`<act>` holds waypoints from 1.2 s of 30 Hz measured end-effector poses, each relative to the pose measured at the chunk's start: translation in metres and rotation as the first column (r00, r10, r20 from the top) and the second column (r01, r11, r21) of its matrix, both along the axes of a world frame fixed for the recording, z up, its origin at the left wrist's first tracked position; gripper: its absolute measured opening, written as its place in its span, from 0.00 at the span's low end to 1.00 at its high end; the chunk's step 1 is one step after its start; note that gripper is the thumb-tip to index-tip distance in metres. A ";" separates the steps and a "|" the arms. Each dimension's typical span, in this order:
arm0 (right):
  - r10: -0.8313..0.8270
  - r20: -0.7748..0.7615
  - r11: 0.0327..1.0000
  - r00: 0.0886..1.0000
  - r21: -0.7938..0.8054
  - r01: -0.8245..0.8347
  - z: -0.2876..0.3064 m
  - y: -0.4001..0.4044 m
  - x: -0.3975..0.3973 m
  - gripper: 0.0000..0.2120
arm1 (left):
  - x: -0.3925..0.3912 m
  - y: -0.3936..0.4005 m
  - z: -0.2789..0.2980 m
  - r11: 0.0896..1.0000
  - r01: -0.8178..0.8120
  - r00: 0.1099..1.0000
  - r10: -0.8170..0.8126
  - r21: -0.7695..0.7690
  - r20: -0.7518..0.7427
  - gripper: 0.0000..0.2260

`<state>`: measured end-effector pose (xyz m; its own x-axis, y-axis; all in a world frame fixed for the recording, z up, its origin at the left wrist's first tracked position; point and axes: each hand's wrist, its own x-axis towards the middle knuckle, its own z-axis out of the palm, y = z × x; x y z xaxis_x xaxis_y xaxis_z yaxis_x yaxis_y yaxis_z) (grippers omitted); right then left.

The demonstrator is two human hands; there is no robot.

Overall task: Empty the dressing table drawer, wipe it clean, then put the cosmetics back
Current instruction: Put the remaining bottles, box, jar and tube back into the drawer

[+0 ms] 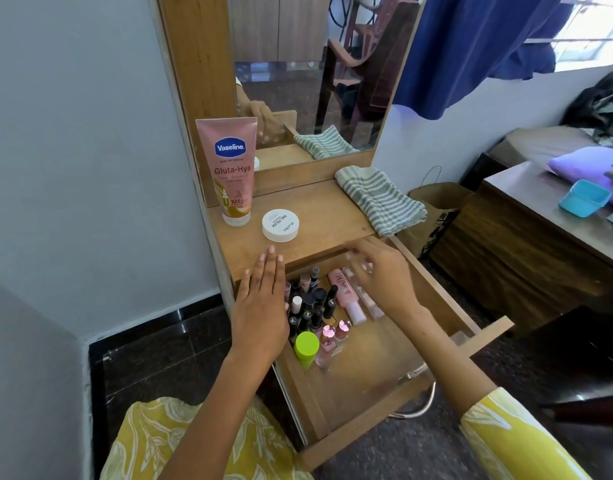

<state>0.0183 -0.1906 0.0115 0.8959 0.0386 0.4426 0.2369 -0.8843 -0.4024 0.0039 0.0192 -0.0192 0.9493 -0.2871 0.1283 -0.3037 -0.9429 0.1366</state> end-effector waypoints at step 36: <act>-0.485 -0.558 0.870 0.673 -0.387 0.307 -0.025 -0.067 -0.047 0.19 | 0.001 -0.001 0.000 1.000 -0.004 1.000 0.004 0.010 -0.013 0.34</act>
